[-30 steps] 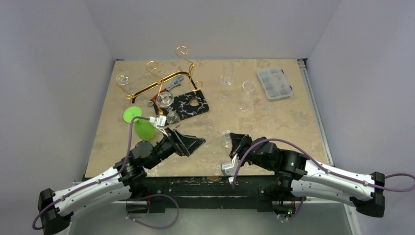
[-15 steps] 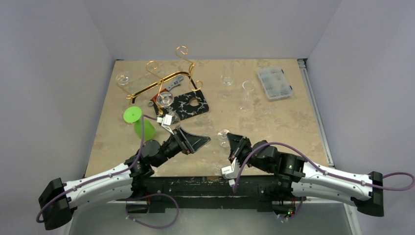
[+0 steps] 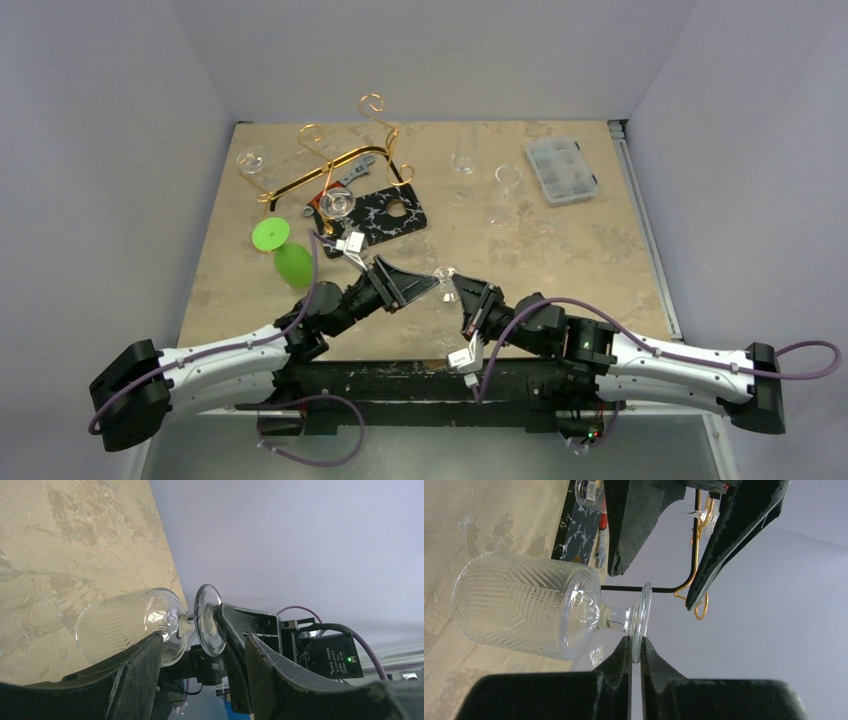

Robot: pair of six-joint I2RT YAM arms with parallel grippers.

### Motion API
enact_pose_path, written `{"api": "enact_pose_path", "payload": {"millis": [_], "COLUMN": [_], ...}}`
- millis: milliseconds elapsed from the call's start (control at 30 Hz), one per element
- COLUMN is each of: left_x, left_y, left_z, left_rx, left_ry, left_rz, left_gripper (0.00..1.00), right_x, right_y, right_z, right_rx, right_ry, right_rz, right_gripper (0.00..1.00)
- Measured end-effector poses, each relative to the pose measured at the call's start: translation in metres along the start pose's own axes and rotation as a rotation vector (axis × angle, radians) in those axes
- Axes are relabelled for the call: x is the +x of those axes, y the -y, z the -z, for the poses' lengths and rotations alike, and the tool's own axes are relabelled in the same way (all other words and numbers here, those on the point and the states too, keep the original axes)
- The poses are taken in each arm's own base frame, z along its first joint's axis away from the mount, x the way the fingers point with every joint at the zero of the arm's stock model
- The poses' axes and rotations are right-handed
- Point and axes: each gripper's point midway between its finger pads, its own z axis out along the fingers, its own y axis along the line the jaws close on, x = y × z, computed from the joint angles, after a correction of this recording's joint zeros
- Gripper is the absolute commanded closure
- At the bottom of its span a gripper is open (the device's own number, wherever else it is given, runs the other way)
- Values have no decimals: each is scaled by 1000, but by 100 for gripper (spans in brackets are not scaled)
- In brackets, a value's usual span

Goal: Place the wine glass upside down on the wine glass rack
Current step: Turn the wine glass upside down at the wine rack.

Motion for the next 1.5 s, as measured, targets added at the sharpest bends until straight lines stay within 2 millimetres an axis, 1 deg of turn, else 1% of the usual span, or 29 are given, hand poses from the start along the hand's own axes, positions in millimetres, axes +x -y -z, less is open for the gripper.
{"api": "enact_pose_path", "payload": {"millis": [100,333,433,533,567,733,767,800,900,967,1000,1067,1200,1300,1333,1433,1500], "left_x": [2,7,11,14,14,13,12,12,10,8,7,5,4,2,2,-1,-2], "left_y": [0,4,3,0,-2,0,1,2,6,8,9,6,3,2,2,0,0], "left_z": [-2,-4,-5,-7,-8,-8,-8,-7,-5,-2,-1,1,4,8,9,12,15], "left_rx": [5,24,27,24,17,18,22,24,36,46,46,39,28,20,21,11,4], "left_ry": [-9,-32,-51,-67,-69,-66,-65,-65,-62,-54,-49,-34,-27,-24,-22,-18,-15], "left_rz": [18,38,51,57,64,101,104,105,105,100,96,95,92,87,84,70,65], "left_gripper": [47,64,76,98,100,100,100,100,100,100,100,100,100,100,100,100,100], "right_x": [-3,-8,-8,-9,-9,-8,-8,-9,-11,-13,-15,-17,-17,-18,-17,-15,-13], "right_y": [-3,-7,-6,-4,-4,-4,-3,-1,3,5,6,9,12,8,6,4,6], "right_z": [-2,-5,-5,-6,-6,-5,-4,-4,-2,-1,0,2,6,10,12,20,26], "right_rx": [-3,1,11,24,27,30,34,39,59,70,78,92,106,82,62,-4,-36], "right_ry": [9,23,23,26,24,17,19,20,33,47,53,68,78,88,91,96,98], "right_rz": [16,42,50,57,60,94,96,99,102,97,96,91,76,70,68,52,30], "right_gripper": [100,100,100,100,100,100,99,95,78,66,56,42,22,11,8,6,5]}}
